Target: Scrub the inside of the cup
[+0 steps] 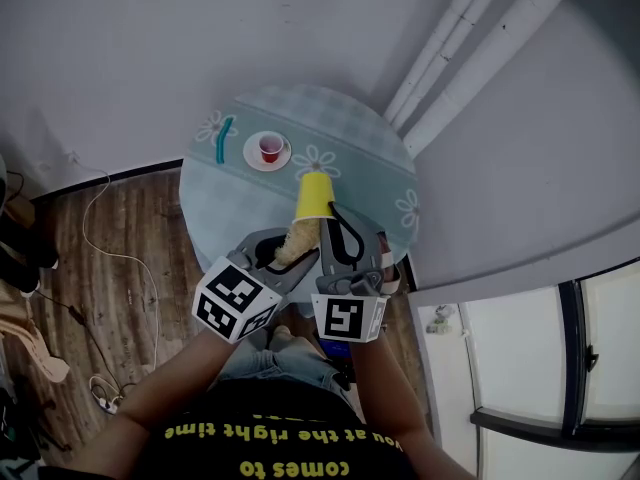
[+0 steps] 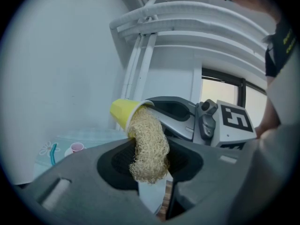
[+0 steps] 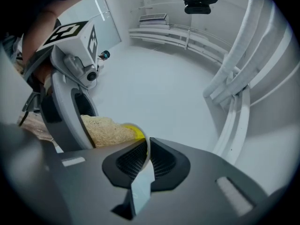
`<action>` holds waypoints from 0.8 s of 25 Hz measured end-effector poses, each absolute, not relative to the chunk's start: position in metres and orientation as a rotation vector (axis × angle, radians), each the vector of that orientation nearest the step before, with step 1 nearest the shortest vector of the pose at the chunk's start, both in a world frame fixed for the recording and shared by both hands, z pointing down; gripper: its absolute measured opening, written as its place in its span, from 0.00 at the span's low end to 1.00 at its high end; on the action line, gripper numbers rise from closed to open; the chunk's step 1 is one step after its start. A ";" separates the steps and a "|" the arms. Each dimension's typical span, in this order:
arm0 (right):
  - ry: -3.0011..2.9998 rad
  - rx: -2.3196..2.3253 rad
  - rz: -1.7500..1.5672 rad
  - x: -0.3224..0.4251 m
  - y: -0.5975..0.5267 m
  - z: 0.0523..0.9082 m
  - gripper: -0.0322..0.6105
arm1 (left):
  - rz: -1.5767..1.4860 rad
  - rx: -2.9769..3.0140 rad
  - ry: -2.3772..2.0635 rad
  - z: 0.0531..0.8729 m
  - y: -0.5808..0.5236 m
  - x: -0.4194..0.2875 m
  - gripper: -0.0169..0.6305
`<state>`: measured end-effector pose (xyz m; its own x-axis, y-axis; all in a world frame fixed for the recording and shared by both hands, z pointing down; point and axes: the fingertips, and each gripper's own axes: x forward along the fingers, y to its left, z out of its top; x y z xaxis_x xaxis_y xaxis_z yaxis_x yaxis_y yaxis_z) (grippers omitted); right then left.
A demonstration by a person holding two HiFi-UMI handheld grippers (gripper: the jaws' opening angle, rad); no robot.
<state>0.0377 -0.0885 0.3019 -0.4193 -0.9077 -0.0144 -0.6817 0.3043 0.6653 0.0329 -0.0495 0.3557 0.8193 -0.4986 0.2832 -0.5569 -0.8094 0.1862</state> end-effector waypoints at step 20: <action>-2.217 1.423 -0.844 0.042 -0.084 0.300 0.09 | 0.357 2.780 -0.811 0.360 -0.040 0.036 0.25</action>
<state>0.0424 -0.0836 0.3004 -0.4197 -0.9076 -0.0091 -0.6838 0.3096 0.6607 0.0357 -0.0404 0.3598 0.8179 -0.4959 0.2917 -0.5502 -0.8225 0.1442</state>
